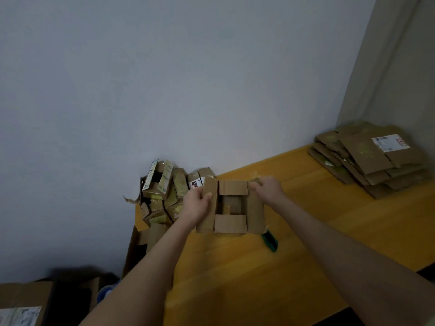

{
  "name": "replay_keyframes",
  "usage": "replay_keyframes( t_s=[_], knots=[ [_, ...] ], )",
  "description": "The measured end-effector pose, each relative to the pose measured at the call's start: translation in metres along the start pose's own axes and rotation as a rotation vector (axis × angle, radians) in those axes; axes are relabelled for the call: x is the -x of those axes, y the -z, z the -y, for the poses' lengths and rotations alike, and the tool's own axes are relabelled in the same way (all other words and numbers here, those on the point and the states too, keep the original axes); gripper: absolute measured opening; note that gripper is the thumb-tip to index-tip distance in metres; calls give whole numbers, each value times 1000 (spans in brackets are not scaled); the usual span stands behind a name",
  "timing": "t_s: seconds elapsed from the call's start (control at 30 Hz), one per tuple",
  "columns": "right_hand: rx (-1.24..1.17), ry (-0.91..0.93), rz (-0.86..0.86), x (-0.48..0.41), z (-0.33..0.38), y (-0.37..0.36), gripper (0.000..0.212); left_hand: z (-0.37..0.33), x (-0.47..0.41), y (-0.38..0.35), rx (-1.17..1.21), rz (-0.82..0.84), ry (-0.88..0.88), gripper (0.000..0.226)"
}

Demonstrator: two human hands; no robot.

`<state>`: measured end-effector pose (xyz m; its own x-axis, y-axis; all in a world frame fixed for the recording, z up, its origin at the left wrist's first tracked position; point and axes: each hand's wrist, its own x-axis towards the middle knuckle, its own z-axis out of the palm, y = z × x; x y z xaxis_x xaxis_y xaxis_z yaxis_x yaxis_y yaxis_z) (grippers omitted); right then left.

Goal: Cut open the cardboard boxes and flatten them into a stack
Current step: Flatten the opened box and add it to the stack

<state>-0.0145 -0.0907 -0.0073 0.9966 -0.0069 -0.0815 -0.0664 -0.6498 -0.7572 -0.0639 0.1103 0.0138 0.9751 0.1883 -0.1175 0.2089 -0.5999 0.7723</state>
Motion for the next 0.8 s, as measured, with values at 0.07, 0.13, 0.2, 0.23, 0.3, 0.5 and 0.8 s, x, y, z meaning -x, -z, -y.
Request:
replay_keyframes(
  t_s=[0.07,0.13,0.2,0.23,0.3,0.5,0.8],
  knots=[
    [-8,-75,-8,1,-1,-3,17,-3,0,1,74,27,5,22],
    [74,-97,-22,5,0,-9,47,-6,-1,1,89,31,-11,19],
    [308,27,-50,8,4,-12,65,-7,-2,-1,61,26,-34,21],
    [450,125,-55,9,6,-14,65,-7,-3,-2,48,19,-44,22],
    [616,237,-18,10,5,-16,55,-8,-4,-2,35,3,-67,21],
    [713,226,-17,14,5,-20,49,-14,-12,9,-51,110,-201,20],
    [227,86,16,22,13,-23,42,1,-20,15,-373,-347,-229,38]
  ],
)
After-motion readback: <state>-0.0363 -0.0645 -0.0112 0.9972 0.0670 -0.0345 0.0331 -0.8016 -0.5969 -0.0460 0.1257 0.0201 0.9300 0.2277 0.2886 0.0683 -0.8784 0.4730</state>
